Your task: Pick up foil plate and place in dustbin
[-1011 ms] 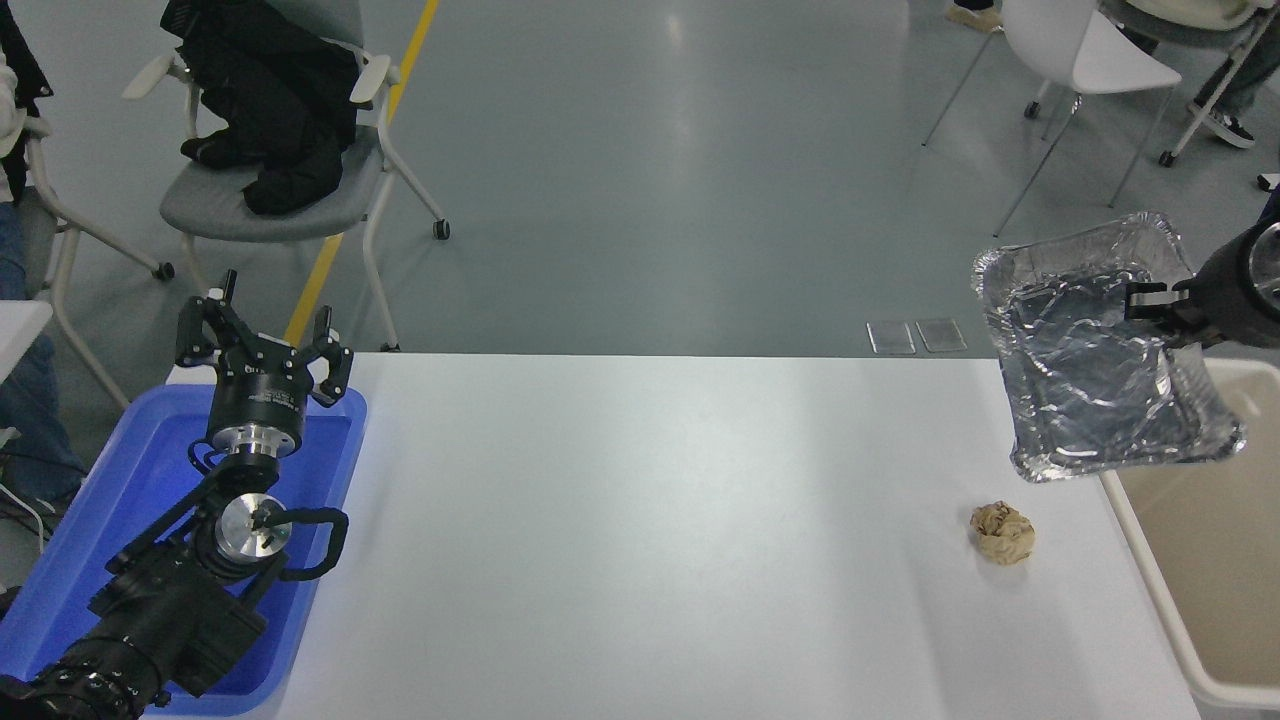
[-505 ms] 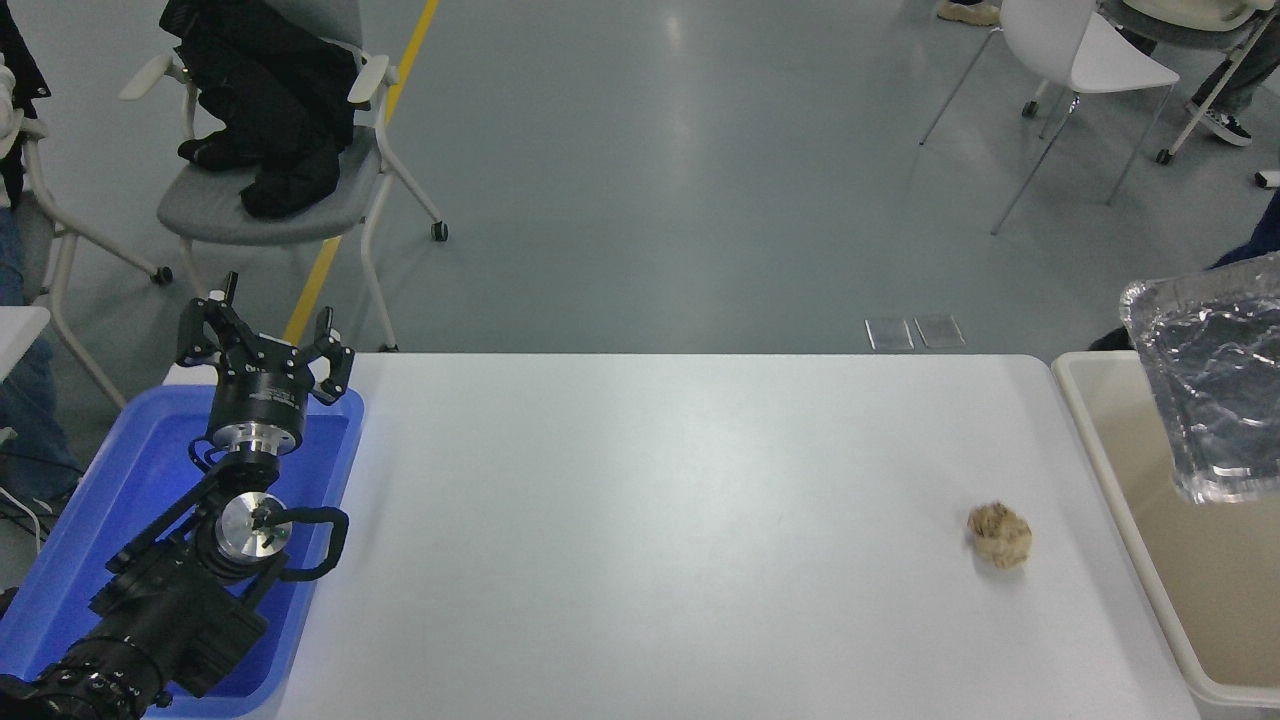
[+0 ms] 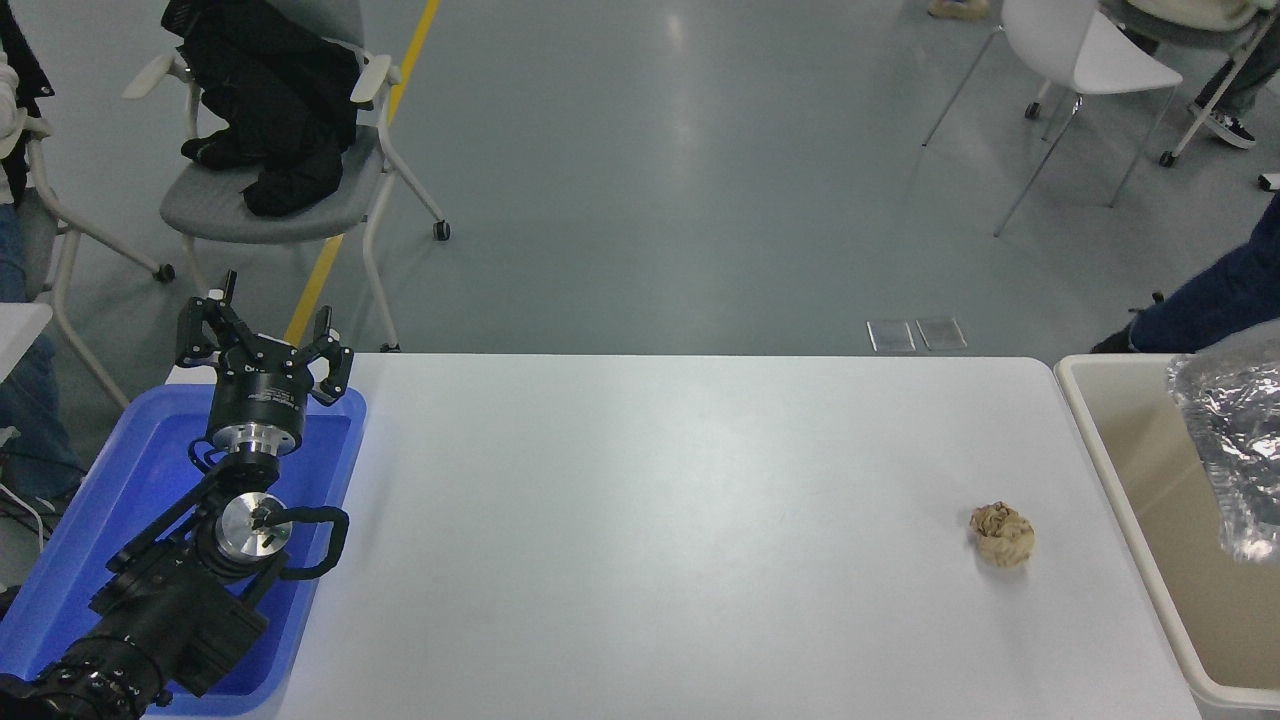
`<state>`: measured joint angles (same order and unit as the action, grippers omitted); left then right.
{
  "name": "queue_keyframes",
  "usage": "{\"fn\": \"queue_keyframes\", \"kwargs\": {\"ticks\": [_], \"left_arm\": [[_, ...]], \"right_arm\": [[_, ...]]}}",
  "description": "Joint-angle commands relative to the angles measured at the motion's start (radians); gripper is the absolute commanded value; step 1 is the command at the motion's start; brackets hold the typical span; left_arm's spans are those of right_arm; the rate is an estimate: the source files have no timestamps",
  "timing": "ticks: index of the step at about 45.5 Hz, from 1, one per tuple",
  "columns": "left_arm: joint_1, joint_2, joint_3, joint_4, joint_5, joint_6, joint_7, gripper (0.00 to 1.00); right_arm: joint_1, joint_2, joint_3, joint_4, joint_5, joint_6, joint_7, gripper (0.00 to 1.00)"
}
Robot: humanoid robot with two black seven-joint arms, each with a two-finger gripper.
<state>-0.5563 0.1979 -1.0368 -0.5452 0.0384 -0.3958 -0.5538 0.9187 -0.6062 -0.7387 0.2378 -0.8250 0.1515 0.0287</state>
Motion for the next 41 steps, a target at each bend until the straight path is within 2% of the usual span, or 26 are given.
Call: {"fn": "queue_keyframes", "kwargs": {"ticks": [1, 8, 9, 11, 12, 30, 34, 41], "left_arm": [[-0.001, 0.0, 0.0, 0.001, 0.0, 0.0, 0.0, 0.99], [-0.001, 0.0, 0.0, 0.001, 0.0, 0.0, 0.0, 0.99], [-0.001, 0.0, 0.0, -0.001, 0.0, 0.0, 0.0, 0.99], [-0.001, -0.001, 0.0, 0.001, 0.0, 0.0, 0.0, 0.99], [-0.001, 0.0, 0.0, 0.001, 0.0, 0.0, 0.0, 0.99], [-0.001, 0.0, 0.0, 0.001, 0.0, 0.0, 0.0, 0.99], [-0.001, 0.0, 0.001, -0.001, 0.0, 0.0, 0.0, 0.99], [-0.001, 0.0, 0.001, -0.001, 0.001, 0.0, 0.0, 0.99]], "right_arm": [[-0.093, 0.074, 0.018, -0.075, 0.007, -0.01, 0.005, 0.0], [-0.092, 0.075, 0.021, -0.075, 0.007, -0.01, 0.005, 0.0], [-0.092, 0.075, 0.021, -0.075, 0.007, -0.01, 0.005, 0.09], [-0.086, 0.075, 0.028, -0.075, 0.009, -0.009, 0.005, 0.97], [-0.084, 0.075, 0.028, -0.075, 0.009, -0.009, 0.004, 1.0], [0.0, 0.068, 0.038, -0.012, 0.056, 0.002, 0.007, 1.0], [0.069, 0.053, 0.038, 0.119, 0.066, 0.005, 0.005, 1.0], [0.224, -0.038, 0.042, 0.438, 0.067, 0.011, -0.009, 1.0]]}}
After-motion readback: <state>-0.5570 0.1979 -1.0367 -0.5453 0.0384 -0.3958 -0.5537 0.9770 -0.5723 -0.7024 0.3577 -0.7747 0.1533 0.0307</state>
